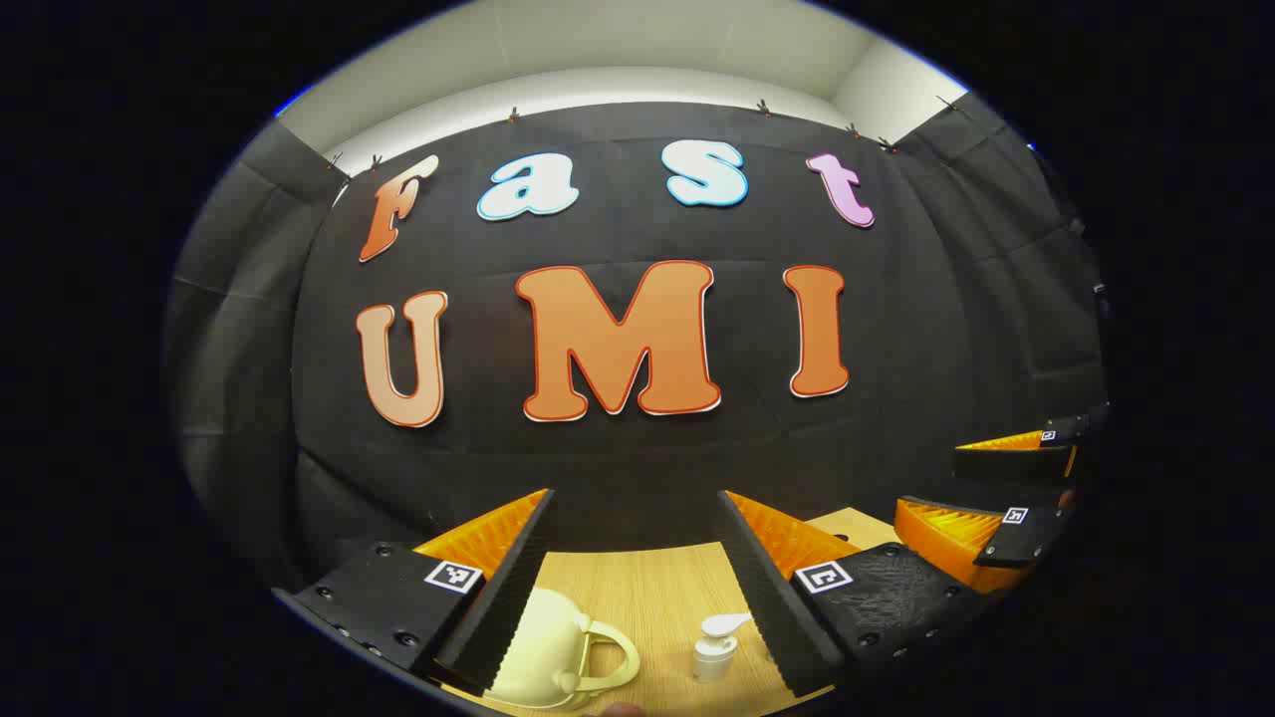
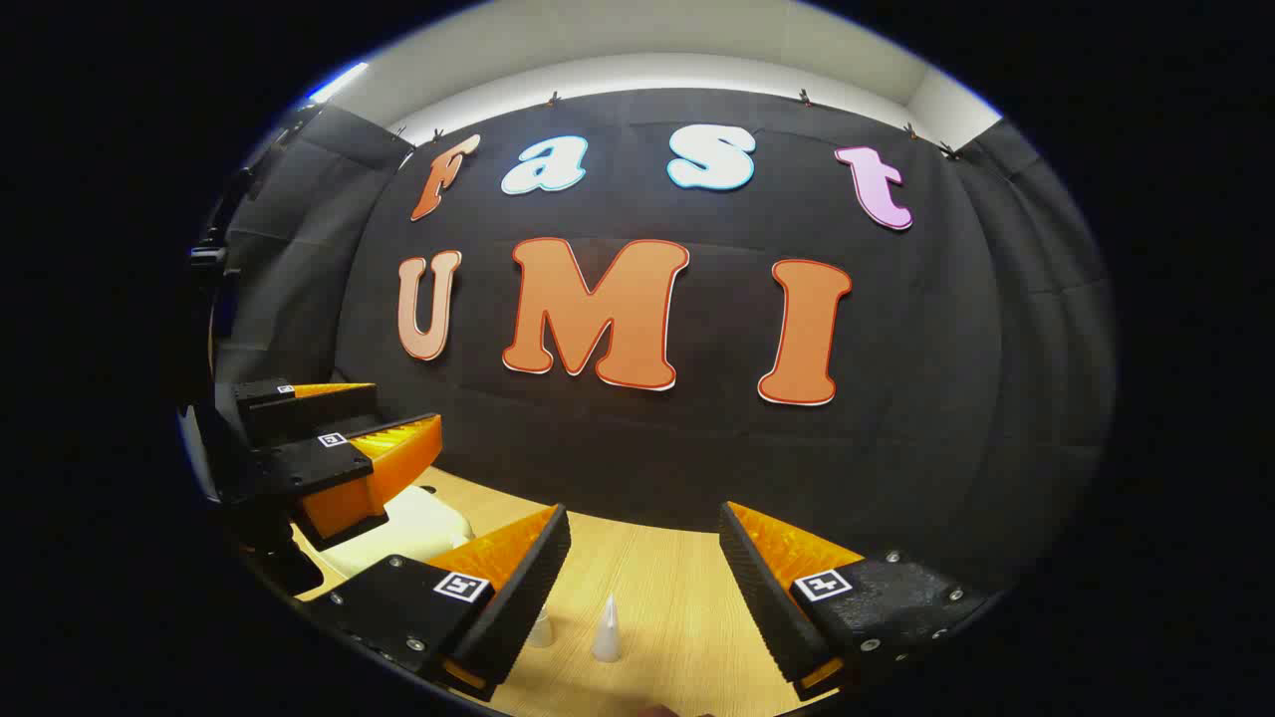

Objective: First open the suitcase, pack the skin care products into it, and then close the suitcase.

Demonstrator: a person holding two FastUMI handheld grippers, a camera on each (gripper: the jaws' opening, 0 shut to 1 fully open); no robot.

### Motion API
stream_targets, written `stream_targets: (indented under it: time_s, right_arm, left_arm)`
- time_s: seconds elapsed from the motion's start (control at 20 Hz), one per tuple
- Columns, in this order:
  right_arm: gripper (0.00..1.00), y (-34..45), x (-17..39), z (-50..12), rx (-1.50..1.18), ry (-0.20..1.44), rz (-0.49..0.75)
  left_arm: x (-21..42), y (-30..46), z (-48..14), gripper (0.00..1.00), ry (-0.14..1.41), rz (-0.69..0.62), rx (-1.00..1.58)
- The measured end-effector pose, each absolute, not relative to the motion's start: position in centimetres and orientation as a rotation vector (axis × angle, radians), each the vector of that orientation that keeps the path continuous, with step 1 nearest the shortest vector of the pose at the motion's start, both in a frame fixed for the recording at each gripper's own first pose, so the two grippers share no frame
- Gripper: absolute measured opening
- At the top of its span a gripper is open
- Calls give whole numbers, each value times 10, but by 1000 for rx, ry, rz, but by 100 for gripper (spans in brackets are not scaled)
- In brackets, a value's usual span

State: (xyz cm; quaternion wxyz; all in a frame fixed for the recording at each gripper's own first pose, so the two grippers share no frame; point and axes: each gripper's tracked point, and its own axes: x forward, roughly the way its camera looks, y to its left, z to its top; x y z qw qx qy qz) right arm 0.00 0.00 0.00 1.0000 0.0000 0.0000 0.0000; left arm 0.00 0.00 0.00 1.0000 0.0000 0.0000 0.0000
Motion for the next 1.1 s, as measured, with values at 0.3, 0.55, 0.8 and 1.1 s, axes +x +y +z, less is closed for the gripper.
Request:
stream_targets:
  time_s: [0.3,0.55,0.8,1.1]
  right_arm:
    - [95,-1,4,5,-9,-11,-6]
    - [95,-4,0,9,-9,-30,-7]
    - [96,-3,4,9,-1,-27,9]
    - [95,-16,7,17,-13,-52,-11]
  left_arm:
    - [-1,3,3,99,-15,12,-1]
    - [-2,-1,-2,99,6,16,14]
    - [-4,2,-3,98,6,32,60]
    - [-6,13,-34,98,77,40,144]
